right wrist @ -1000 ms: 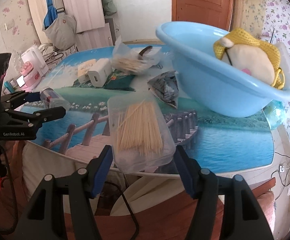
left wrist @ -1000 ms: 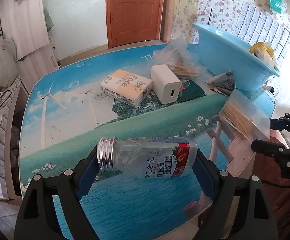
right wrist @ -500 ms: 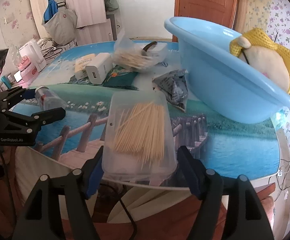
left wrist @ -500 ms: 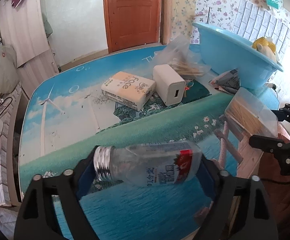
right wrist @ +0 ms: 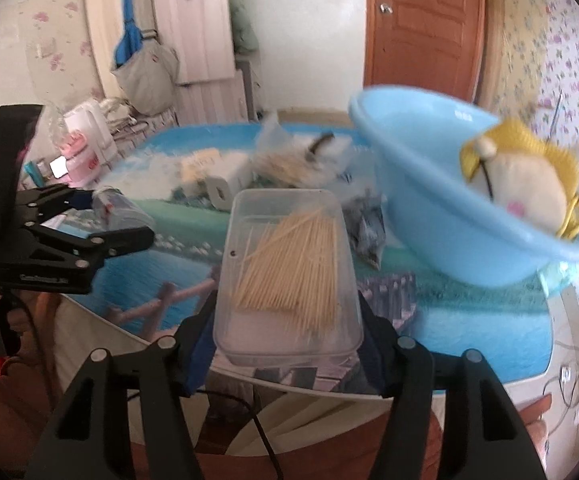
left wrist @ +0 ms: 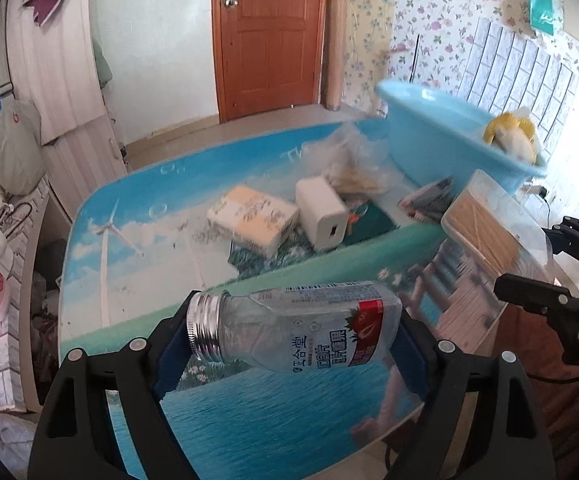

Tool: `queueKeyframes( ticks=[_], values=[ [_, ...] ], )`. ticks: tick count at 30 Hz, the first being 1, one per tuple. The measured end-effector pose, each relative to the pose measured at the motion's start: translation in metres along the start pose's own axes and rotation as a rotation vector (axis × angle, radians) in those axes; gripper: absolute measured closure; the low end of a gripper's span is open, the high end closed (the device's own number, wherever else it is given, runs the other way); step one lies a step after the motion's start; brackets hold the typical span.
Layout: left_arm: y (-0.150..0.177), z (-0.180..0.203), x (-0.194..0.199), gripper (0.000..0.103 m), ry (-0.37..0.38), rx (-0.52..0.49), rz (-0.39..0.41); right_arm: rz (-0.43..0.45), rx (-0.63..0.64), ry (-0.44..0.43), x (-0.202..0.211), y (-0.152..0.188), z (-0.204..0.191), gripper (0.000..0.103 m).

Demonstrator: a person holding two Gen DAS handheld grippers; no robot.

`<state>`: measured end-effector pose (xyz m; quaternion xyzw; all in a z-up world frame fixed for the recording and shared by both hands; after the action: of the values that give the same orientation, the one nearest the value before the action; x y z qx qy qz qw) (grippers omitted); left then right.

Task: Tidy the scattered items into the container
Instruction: 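Lift the bottle and toothpick box toward the blue basin with both grippers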

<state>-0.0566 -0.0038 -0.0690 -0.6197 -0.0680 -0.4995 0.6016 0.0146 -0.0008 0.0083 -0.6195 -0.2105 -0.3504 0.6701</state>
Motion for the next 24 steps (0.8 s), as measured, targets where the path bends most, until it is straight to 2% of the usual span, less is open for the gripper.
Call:
queueKeyframes(
  ticks=[8,12,18,24],
  values=[
    [-0.035,0.012,0.023,0.017,0.021,0.011,0.1,0.127,-0.035,-0.008,0.034,-0.025,0.016,0.043],
    [-0.054,0.024,0.025,0.017,0.024,-0.008,0.138,0.157,-0.065,0.002,0.043,-0.036,0.028,0.043],
    [-0.082,0.043,0.016,0.017,0.047,-0.042,0.155,0.224,-0.097,0.019,0.055,-0.055,0.044,0.043],
    [-0.107,0.069,-0.003,0.017,0.071,-0.071,0.158,0.264,-0.15,0.061,0.05,-0.069,0.077,0.043]
  ],
)
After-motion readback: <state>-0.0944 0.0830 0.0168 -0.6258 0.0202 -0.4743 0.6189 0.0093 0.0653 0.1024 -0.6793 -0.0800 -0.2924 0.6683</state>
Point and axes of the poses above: each gripper's, at about its wrist camera, not at the fingertips, and x roughly against the way its jaws point, z to its right, y to its underside, the point moved 2 cm from there along -x, roughly the way its jaws point, and after that the axes turned 14 degrees about y, right-handed, at the moved point
